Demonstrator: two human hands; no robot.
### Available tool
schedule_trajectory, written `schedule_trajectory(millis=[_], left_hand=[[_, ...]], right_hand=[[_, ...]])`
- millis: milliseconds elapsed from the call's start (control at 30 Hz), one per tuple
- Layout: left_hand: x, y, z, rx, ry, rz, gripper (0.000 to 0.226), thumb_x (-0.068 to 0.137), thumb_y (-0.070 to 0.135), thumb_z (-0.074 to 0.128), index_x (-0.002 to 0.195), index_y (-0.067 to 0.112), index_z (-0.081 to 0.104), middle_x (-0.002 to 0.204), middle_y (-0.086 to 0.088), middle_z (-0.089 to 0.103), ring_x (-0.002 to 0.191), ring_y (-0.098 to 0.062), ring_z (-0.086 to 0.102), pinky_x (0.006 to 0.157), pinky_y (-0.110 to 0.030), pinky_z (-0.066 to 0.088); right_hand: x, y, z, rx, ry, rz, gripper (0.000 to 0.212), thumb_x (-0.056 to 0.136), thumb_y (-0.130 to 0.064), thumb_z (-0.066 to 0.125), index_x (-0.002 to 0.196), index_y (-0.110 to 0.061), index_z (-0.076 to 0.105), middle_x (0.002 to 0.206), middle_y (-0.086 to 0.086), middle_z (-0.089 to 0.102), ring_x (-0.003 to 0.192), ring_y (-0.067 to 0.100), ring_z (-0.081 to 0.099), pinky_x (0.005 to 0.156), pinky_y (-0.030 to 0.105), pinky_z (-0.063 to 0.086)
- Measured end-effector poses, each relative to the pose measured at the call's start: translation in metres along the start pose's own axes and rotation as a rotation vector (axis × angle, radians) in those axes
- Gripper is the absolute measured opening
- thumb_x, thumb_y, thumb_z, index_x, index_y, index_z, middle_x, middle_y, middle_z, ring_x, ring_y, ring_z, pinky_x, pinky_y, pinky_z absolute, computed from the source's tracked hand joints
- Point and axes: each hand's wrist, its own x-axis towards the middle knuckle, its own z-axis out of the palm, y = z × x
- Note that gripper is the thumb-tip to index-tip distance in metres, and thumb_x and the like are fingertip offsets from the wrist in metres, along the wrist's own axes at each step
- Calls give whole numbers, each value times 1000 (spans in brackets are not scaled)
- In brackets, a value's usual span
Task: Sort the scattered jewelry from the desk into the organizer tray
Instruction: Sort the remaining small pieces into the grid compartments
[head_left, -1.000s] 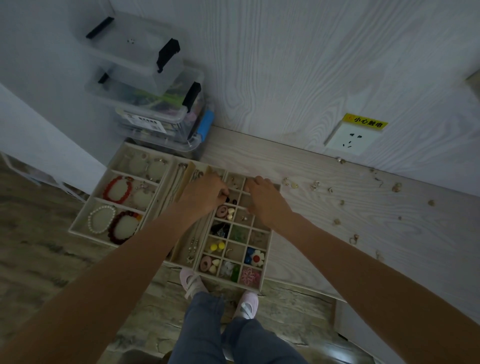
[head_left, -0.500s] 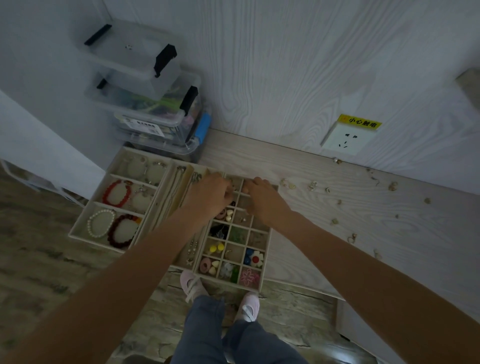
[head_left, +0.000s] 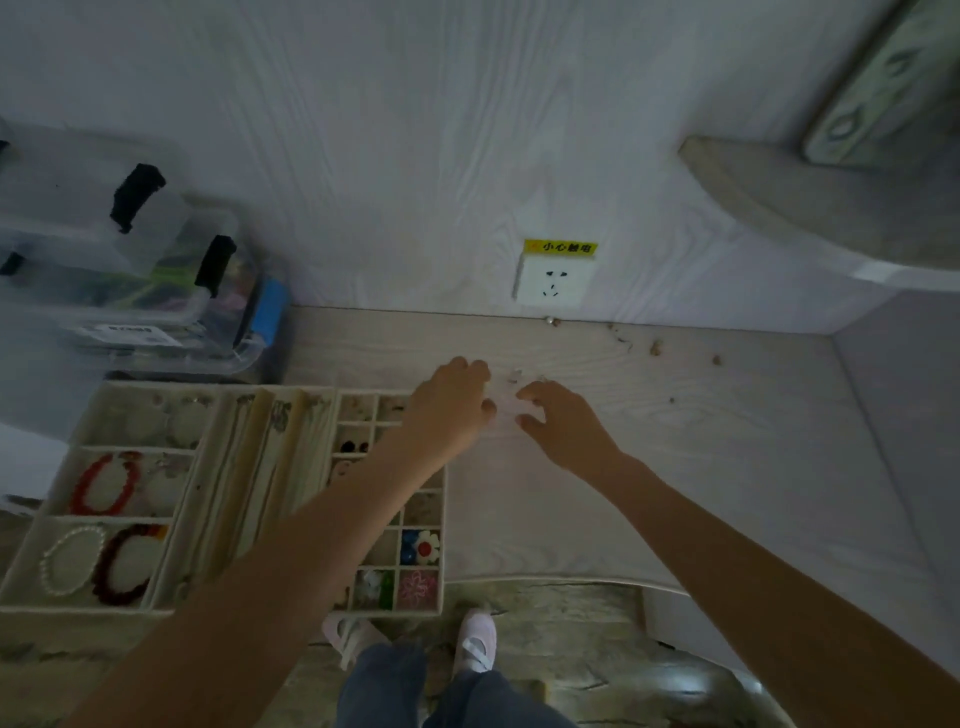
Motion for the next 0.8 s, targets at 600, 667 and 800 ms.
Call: schedule_trajectory(millis=[600, 667, 800], left_hand=[[6, 85, 103, 102, 96, 509, 24, 90, 17, 56, 110, 19, 69, 120, 0, 56, 116, -22, 47, 94, -34, 30], [10, 88, 105, 130, 107, 486, 22, 92, 19, 54, 107, 20, 69, 114, 2, 56, 112, -19, 47, 91, -31, 29], [13, 91, 105, 231, 168, 455, 9, 72, 16, 77, 76, 22, 72, 79, 5, 63, 86, -18, 57, 79, -34, 41]], right_hand=[[-78, 116, -9, 34, 125, 293, 45, 76, -19, 75, 114, -12, 51, 104, 7, 38, 99, 26, 47, 80, 29, 42], [-77, 116, -9, 90, 134, 291, 39, 76, -15, 75, 107, -12, 53, 98, 4, 38, 89, 22, 50, 74, 27, 42], [-76, 114, -8, 112, 141, 275, 20, 78, -10, 71, 88, -19, 56, 93, 2, 41, 82, 18, 51, 69, 30, 45]])
